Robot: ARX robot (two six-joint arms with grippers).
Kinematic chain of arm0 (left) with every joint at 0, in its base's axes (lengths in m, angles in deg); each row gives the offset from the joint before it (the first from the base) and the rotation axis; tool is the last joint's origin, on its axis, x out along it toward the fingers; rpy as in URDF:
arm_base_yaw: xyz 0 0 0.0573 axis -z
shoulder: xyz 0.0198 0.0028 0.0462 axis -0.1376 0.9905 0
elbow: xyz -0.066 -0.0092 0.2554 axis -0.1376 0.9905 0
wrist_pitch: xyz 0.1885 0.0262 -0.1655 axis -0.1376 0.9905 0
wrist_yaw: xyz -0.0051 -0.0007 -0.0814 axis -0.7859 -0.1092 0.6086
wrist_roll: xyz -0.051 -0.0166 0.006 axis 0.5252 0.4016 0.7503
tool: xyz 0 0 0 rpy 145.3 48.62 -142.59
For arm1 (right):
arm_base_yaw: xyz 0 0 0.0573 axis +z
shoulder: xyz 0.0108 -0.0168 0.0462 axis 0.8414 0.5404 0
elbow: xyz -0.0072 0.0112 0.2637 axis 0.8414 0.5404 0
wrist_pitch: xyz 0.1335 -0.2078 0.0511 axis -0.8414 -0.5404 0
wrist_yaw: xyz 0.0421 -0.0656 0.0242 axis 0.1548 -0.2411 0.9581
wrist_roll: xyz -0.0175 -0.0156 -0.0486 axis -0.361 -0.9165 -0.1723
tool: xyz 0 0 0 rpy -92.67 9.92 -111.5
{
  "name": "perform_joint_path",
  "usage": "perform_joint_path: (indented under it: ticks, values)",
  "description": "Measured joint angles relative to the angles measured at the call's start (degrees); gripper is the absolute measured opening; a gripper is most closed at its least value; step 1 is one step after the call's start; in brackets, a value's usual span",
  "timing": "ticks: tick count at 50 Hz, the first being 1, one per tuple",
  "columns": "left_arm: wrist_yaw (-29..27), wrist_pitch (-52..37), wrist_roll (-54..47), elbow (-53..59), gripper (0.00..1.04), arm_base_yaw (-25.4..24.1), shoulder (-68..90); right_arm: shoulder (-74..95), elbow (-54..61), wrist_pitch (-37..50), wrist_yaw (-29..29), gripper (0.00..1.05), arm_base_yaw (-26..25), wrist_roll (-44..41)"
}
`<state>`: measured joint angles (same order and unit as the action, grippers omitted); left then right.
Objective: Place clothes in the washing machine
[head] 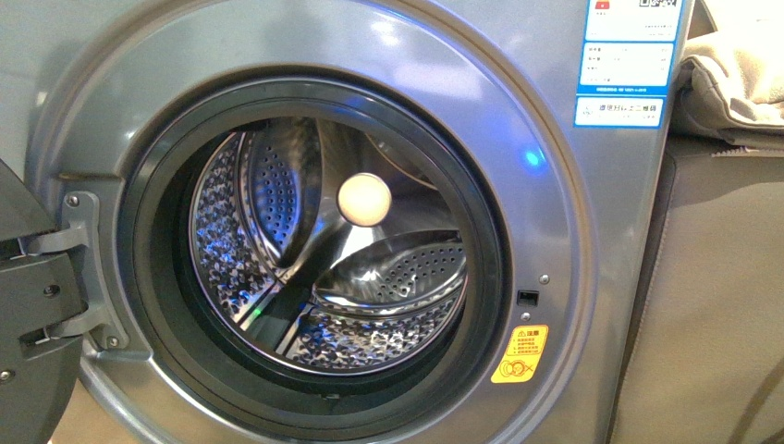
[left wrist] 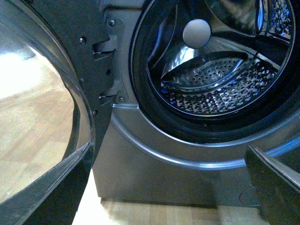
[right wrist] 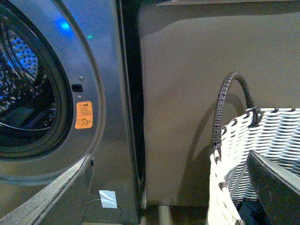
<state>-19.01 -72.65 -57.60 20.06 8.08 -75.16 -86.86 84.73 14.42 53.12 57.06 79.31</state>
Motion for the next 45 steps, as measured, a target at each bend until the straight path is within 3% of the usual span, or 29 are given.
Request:
perform_joint_path:
  ticks: [27, 33, 45]
  values:
    - [0.00, 0.00, 0.00, 0.00, 0.98, 0.00, 0.00, 0.00, 0.02, 0.04, 0.20, 0.97, 0.00, 0.02]
    - [0.02, 0.00, 0.00, 0.00, 0.98, 0.00, 0.00, 1.11, 0.20, 7.96, 8.90, 0.97, -3.93, 6.84]
    - [0.00, 0.00, 0.00, 0.00, 0.98, 0.00, 0.00, 11.28, 0.07, 19.50, 19.06, 0.97, -15.37, 12.68]
